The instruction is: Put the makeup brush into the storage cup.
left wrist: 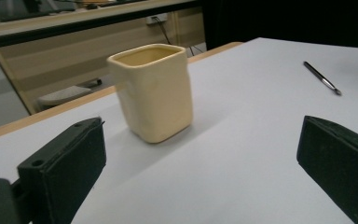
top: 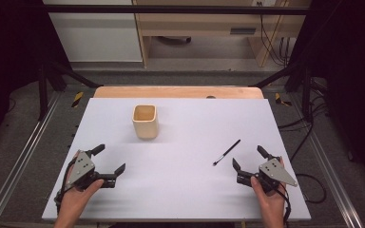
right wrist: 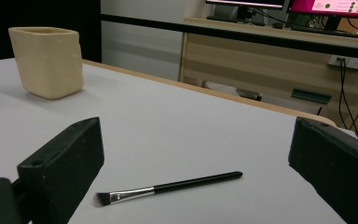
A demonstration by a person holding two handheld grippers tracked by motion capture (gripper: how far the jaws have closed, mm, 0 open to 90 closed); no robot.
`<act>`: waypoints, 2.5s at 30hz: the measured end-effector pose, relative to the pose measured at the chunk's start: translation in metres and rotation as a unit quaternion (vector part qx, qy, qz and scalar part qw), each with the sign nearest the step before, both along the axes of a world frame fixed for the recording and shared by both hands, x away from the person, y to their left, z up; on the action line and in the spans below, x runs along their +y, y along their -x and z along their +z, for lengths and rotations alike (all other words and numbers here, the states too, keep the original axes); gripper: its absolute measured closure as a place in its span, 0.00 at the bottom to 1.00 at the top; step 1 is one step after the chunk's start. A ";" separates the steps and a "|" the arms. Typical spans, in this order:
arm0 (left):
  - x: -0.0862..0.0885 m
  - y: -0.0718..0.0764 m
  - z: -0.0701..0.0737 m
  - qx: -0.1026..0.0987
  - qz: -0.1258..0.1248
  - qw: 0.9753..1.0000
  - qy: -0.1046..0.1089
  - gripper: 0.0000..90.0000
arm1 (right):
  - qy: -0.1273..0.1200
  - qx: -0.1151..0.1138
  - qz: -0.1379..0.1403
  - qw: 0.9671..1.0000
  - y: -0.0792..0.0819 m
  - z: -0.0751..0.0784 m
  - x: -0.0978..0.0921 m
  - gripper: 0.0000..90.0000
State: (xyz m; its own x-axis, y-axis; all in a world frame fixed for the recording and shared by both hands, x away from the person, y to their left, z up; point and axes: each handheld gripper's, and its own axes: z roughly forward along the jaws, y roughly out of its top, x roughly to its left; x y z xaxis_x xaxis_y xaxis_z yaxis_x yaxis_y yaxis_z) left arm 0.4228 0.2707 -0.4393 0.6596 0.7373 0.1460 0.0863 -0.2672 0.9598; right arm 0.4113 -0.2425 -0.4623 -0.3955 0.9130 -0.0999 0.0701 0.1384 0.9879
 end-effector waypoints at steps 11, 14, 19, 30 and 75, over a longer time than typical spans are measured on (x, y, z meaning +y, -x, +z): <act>-0.074 -0.021 0.018 0.025 -0.083 0.994 -0.061 0.02 | -0.018 0.008 -0.001 1.000 -0.001 0.003 -0.008 0.04; -0.094 -0.026 0.019 0.030 -0.100 0.992 -0.076 0.02 | -0.022 0.008 -0.001 1.000 0.000 0.003 -0.009 0.04; -0.128 -0.033 0.020 0.035 -0.129 0.986 -0.101 0.02 | -0.029 0.006 -0.004 1.000 0.001 0.003 -0.011 0.04; -0.178 -0.044 0.015 0.049 -0.168 0.975 -0.139 0.02 | -0.028 0.008 -0.004 1.000 0.002 0.003 -0.011 0.04; -0.286 -0.081 -0.006 0.095 -0.172 0.967 -0.162 0.04 | -0.030 0.008 -0.003 1.000 0.006 0.003 -0.012 0.03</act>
State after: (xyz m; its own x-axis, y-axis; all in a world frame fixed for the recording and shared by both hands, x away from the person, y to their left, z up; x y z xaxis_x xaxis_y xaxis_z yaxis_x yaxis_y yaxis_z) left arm 0.5036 -0.0155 -0.4448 0.8952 0.4052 0.1856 0.1047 -0.5958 0.7963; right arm 0.4052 -0.2540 -0.4595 -0.3920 0.9192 -0.0380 0.0868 0.0781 0.9932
